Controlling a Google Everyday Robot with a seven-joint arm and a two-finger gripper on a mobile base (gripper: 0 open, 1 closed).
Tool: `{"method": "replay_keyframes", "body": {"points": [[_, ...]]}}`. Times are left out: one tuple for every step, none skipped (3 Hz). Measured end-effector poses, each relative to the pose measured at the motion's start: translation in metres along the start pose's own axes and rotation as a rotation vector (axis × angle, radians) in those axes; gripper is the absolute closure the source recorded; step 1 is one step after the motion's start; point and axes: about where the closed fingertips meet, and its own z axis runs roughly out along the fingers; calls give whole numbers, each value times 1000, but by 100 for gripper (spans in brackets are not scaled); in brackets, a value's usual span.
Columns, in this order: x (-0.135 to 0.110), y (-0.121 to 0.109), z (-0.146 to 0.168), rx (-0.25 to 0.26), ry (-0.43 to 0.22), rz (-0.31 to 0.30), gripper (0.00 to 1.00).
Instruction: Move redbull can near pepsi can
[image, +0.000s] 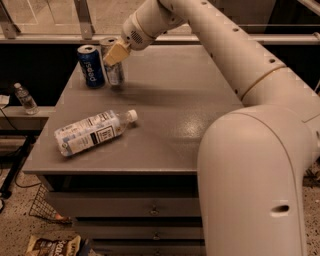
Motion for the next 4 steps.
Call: {"method": "replay_keyframes", "body": {"points": [[3,-1,7,-6,0,7,100],[10,-2,16,-15,0,24,100],[10,-1,19,-21,2,23,81],[10,1,24,-29,4,23,50]]}}
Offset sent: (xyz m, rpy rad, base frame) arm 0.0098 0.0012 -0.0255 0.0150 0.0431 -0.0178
